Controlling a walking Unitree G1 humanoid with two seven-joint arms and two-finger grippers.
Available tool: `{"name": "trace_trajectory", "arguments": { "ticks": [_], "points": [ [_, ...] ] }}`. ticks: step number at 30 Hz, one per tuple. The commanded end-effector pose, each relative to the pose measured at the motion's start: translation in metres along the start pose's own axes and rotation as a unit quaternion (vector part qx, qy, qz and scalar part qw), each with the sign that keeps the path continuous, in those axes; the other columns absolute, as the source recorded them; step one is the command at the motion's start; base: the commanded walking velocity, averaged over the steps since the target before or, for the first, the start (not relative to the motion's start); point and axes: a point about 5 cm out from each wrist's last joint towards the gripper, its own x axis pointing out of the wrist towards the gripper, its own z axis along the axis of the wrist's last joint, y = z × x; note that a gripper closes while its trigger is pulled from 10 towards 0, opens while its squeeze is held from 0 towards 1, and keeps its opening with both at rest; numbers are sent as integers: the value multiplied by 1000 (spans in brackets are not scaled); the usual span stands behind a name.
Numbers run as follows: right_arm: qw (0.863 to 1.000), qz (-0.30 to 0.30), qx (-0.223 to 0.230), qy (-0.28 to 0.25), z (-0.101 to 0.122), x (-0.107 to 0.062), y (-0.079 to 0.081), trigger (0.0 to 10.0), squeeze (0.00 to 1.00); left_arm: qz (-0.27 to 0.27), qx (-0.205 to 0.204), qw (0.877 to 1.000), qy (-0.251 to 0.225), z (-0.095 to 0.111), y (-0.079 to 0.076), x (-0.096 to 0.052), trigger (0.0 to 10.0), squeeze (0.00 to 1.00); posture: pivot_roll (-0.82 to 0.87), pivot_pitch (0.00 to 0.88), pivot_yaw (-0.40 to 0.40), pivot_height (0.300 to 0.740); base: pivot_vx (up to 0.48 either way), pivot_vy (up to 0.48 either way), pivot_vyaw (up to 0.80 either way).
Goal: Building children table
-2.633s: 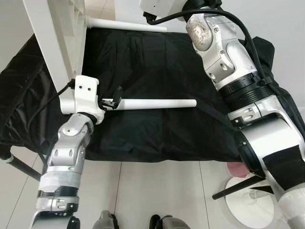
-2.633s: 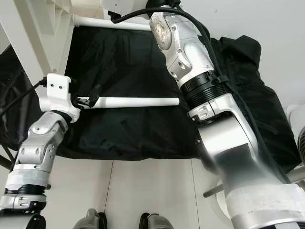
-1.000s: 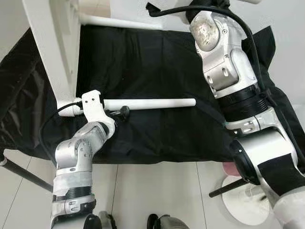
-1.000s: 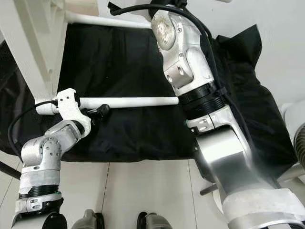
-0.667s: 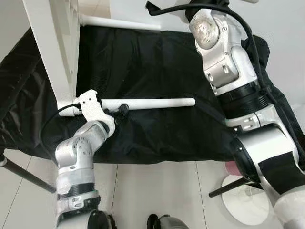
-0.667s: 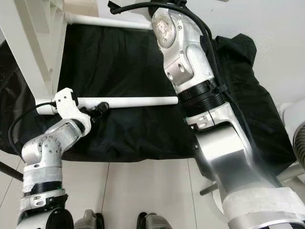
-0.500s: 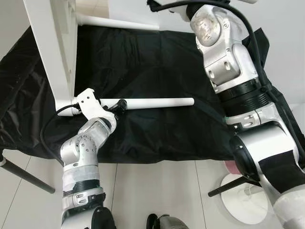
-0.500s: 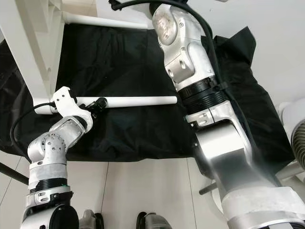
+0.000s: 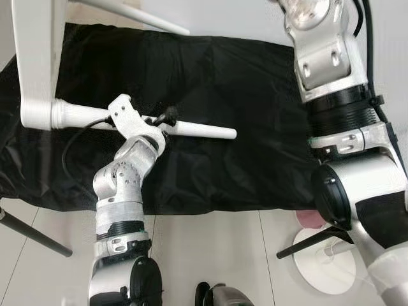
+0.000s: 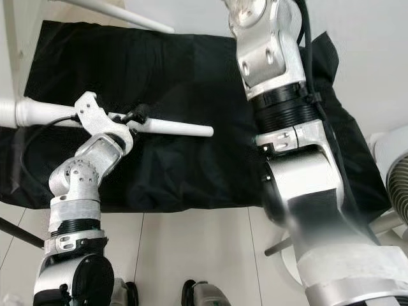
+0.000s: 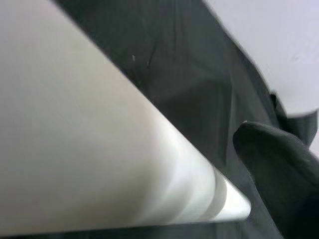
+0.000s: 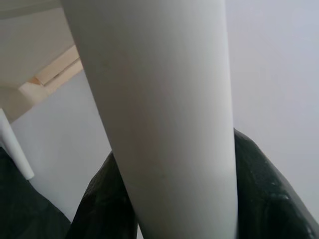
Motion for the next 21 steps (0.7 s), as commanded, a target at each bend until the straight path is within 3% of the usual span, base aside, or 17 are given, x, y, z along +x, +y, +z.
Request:
{"name": "trace_trajectory", "arguments": {
  "ticks": [1, 6, 7, 9, 10, 11, 14, 16, 19, 21],
  "points": [
    [991, -51, 117, 31, -15, -2, -22, 0, 0, -70, 7, 996, -49, 20, -28, -1, 0, 0, -46, 199, -33, 740, 0, 0, 0],
    [990, -78, 114, 30, -11, -25, -36, 0, 0, -107, 80, 986, -100, 51, -36, -13, 0, 0, -42, 203, -41, 740, 0, 0, 0],
    [990, -78, 114, 30, -11, -25, -36, 0, 0, -107, 80, 986, -100, 51, -36, -13, 0, 0, -42, 203, -41, 740, 0, 0, 0],
    [986, -93, 126, 49, -28, -44, -38, 0, 0, -134, 133, 972, -141, 83, -41, -25, 0, 0, -24, 201, -58, 740, 0, 0, 0],
    [986, -93, 126, 49, -28, -44, -38, 0, 0, -134, 133, 972, -141, 83, -41, -25, 0, 0, -24, 201, -58, 740, 0, 0, 0],
    [985, -100, 128, 55, -35, -52, -38, 0, 0, -147, 160, 963, -158, 97, -44, -30, 0, 0, -17, 202, -64, 740, 0, 0, 0],
    [979, -120, 156, 62, -46, -70, -37, 0, 0, -168, 199, 947, -190, 124, -50, -39, 0, 0, -15, 202, -66, 740, 0, 0, 0],
    [978, -125, 149, 73, -56, -86, -34, 0, 0, -179, 213, 938, -206, 140, -57, -44, 0, 0, -11, 204, -67, 740, 0, 0, 0],
    [978, -125, 143, 86, -65, -97, -30, 0, 0, -186, 225, 933, -212, 145, -61, -46, 0, 0, -9, 205, -66, 740, 0, 0, 0],
    [976, -124, 141, 114, -79, -120, -20, 0, 0, -207, 239, 924, -216, 150, -71, -51, 0, 0, -9, 205, -64, 740, 0, 0, 0]
  ]
}}
